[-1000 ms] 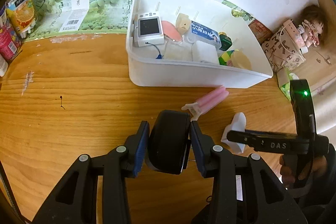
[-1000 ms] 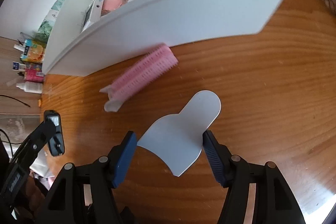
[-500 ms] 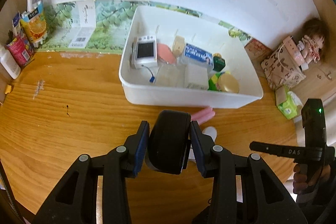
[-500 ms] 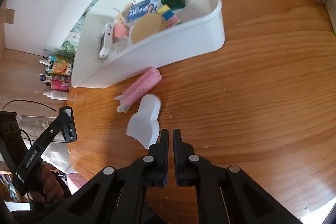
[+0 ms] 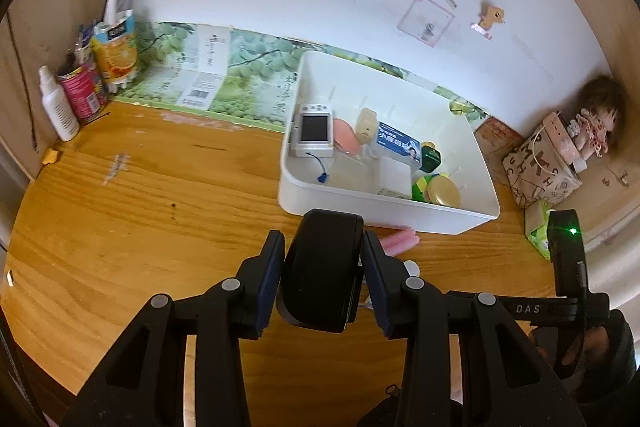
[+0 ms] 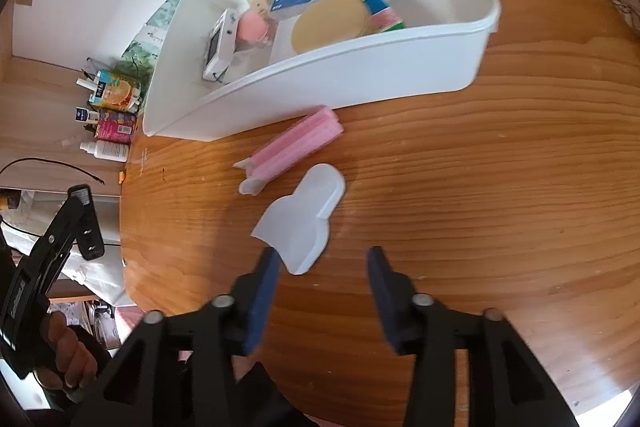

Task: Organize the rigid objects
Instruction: 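Hold the black charger near the bin with the left tool while the right tool straddles the white paddle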

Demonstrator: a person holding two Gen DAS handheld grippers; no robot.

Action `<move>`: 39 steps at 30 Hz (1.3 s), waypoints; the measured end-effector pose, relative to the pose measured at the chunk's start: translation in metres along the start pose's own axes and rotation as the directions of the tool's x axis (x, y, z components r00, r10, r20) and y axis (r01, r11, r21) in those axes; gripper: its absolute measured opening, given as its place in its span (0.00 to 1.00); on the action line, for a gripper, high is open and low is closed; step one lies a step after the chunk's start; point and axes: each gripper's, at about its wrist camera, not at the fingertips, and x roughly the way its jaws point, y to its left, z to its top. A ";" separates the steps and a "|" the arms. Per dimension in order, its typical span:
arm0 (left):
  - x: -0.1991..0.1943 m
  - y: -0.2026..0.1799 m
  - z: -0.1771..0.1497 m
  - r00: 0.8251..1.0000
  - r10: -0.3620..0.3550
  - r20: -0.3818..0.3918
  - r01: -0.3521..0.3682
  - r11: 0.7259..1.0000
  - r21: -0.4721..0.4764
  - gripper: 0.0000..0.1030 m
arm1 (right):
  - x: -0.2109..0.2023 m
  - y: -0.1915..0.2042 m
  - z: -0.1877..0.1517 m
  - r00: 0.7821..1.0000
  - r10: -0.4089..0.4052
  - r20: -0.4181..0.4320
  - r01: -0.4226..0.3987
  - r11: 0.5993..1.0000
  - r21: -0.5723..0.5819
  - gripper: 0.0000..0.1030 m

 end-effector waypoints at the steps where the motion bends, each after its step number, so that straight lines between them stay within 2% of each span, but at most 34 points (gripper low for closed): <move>1: -0.002 0.003 -0.001 1.000 0.000 0.002 0.000 1.000 -0.002 0.41 | 0.003 0.002 0.000 1.000 -0.002 -0.005 0.002 1.000 0.006 0.58; 5: -0.006 0.015 -0.001 1.000 0.005 -0.001 -0.005 1.000 -0.009 0.41 | 0.014 0.007 0.003 1.000 -0.012 -0.029 0.013 0.999 0.035 0.66; 11: -0.009 0.033 0.003 1.000 0.010 -0.013 -0.010 1.000 0.004 0.41 | 0.038 0.018 0.008 0.996 -0.040 -0.076 0.047 0.994 0.095 0.75; 22: -0.003 0.051 0.020 0.999 -0.025 -0.044 0.028 0.997 0.065 0.41 | 0.070 0.033 0.021 0.981 -0.156 -0.117 0.177 0.963 0.202 0.76; 31: 0.007 0.054 0.027 0.996 -0.051 -0.072 0.058 0.993 0.099 0.41 | 0.081 0.041 0.021 0.954 -0.264 -0.142 0.290 0.930 0.227 0.76; 35: 0.010 0.054 0.028 0.995 -0.057 -0.078 0.066 0.992 0.106 0.41 | 0.085 0.041 0.023 0.948 -0.280 -0.153 0.310 0.924 0.225 0.76; 39: 0.009 0.051 0.027 0.995 -0.061 -0.079 0.070 0.991 0.111 0.41 | 0.085 0.035 0.021 0.951 -0.265 -0.157 0.297 0.925 0.238 0.73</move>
